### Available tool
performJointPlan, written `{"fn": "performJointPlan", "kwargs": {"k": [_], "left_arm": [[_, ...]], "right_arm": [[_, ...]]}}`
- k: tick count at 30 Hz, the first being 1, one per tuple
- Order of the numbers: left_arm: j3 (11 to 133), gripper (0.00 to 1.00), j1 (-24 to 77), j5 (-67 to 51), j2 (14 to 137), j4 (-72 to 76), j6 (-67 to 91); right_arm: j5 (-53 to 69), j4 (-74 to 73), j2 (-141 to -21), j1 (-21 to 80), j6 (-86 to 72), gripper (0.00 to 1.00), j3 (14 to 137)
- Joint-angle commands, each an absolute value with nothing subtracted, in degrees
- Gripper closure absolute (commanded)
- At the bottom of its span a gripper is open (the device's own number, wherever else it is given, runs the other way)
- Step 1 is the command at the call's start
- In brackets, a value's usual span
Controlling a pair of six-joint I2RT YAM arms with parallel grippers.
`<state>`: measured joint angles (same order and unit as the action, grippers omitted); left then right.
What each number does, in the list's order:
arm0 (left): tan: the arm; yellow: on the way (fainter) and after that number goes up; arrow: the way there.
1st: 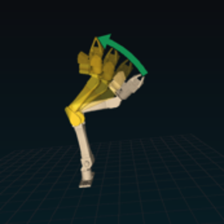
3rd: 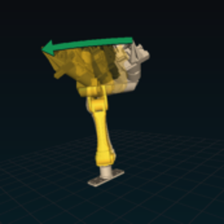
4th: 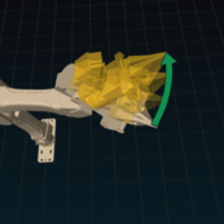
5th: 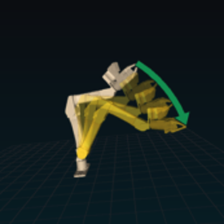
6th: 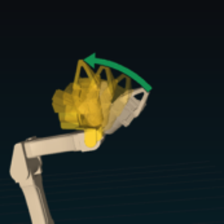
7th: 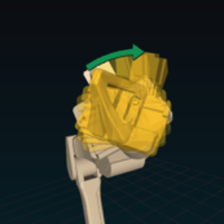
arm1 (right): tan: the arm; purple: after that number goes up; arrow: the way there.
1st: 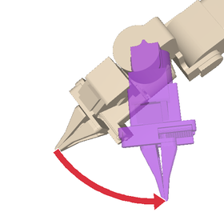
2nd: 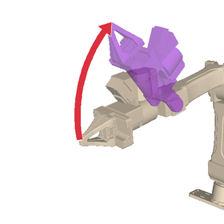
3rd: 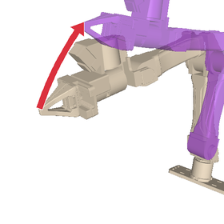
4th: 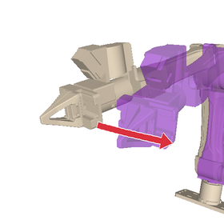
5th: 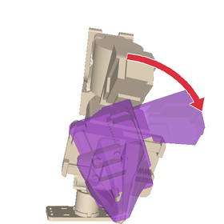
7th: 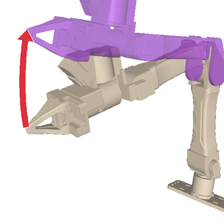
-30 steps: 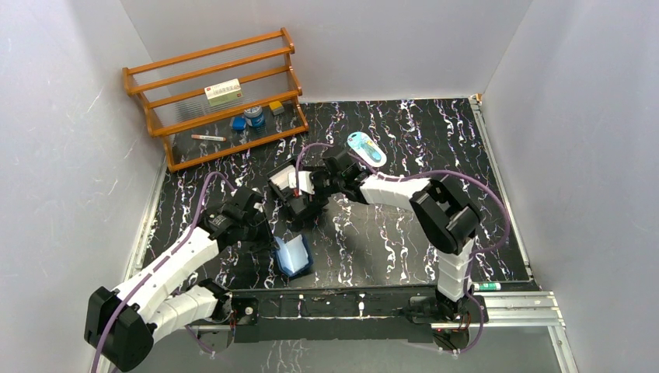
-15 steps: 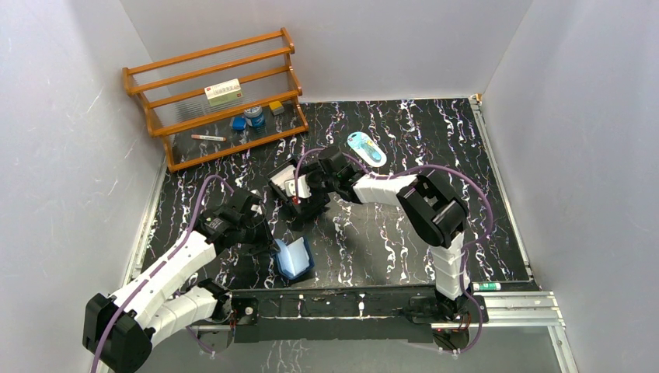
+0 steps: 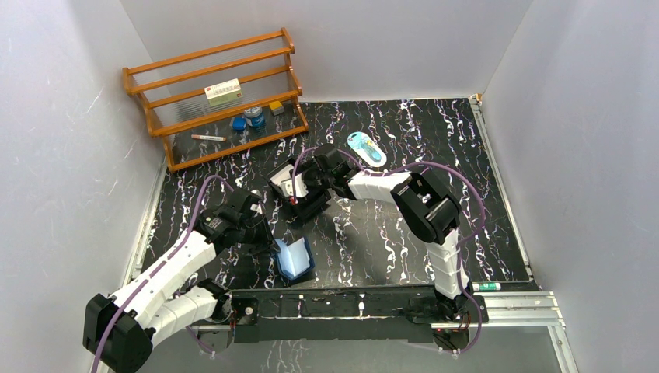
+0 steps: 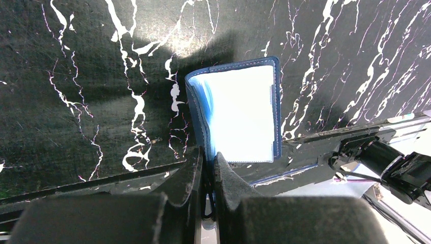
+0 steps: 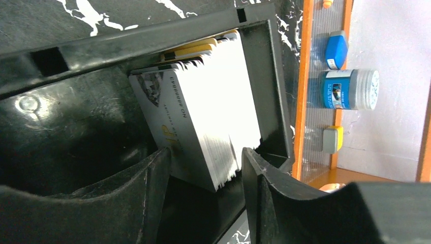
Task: Put the credit cards into the card holder
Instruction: Pick up the credit card from the storage box.
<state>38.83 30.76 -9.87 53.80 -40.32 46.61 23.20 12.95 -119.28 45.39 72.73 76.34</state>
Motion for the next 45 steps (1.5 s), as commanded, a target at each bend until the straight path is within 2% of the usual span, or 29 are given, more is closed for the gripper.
{"fn": "performJointPlan", "kwargs": {"k": [1, 20, 22, 24, 26, 37, 40, 45], "left_arm": [[38.59, 1.0, 30.25, -11.86, 53.31, -40.21, 45.99], [38.61, 1.0, 30.06, -12.54, 53.4, -39.73, 45.44], [38.61, 1.0, 30.05, -12.5, 53.29, -39.77, 45.53], [38.61, 1.0, 29.98, -12.48, 53.18, -39.81, 45.61], [38.56, 1.0, 29.95, -12.4, 53.22, -39.75, 45.68], [38.51, 1.0, 29.94, -12.17, 53.09, -39.91, 45.78], [38.5, 1.0, 29.94, -11.87, 52.94, -39.39, 45.95], [37.74, 1.0, 29.95, -13.15, 52.24, -34.52, 46.88]], "right_arm": [[23.84, 13.64, -119.62, 45.35, 75.96, 0.41, 79.52], [22.85, 14.33, -118.29, 45.44, 72.93, 0.66, 82.11], [22.81, 13.31, -118.02, 45.43, 73.06, 0.74, 82.29], [23.01, 12.55, -117.63, 45.44, 73.53, 0.91, 82.02], [23.03, 12.34, -117.24, 45.43, 73.92, 1.0, 81.7], [23.9, 7.63, -113.38, 45.35, 73.61, 1.0, 80.56], [23.95, 9.12, -110.98, 45.35, 68.8, 1.0, 79.25], [21.78, 19.35, -103.04, 45.5, 51.54, 1.0, 71.09]]}}
